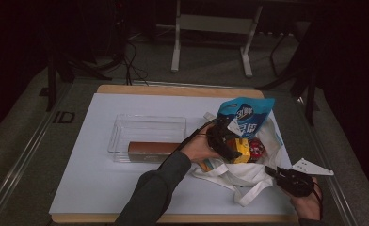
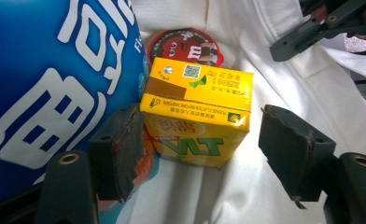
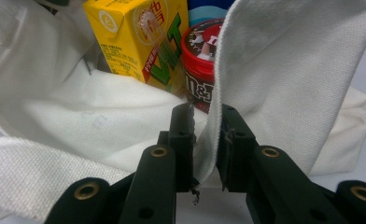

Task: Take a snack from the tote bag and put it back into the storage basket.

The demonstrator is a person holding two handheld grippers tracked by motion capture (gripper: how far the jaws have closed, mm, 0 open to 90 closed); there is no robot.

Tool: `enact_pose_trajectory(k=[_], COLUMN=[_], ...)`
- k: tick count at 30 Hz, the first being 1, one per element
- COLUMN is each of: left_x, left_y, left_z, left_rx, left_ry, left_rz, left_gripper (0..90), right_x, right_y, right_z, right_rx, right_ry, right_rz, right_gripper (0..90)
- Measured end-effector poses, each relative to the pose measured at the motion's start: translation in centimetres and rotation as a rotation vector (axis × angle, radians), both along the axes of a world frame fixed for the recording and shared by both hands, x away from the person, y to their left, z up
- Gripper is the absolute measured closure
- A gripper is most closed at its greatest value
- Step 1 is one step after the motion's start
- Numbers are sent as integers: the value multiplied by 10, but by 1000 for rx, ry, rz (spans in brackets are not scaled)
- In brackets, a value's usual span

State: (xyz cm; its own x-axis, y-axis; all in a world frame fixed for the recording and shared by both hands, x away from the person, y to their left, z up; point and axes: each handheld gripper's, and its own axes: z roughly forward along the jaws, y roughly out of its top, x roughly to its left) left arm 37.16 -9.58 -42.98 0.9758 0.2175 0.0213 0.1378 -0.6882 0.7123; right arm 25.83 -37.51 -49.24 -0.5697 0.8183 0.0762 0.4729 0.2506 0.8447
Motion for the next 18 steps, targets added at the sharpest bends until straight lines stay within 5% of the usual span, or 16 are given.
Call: enact_pose_trajectory(k=[18], left_x=[10], left_y=[-18], left_z=[-14], left_rx=[24], left_ry=[27], left_rz=[-30], left_gripper=[236], right_x=[0], right_y=[0], right_z=[0], right_rx=[4], right_ry=[-1], right_rz=[2], right_gripper=[751])
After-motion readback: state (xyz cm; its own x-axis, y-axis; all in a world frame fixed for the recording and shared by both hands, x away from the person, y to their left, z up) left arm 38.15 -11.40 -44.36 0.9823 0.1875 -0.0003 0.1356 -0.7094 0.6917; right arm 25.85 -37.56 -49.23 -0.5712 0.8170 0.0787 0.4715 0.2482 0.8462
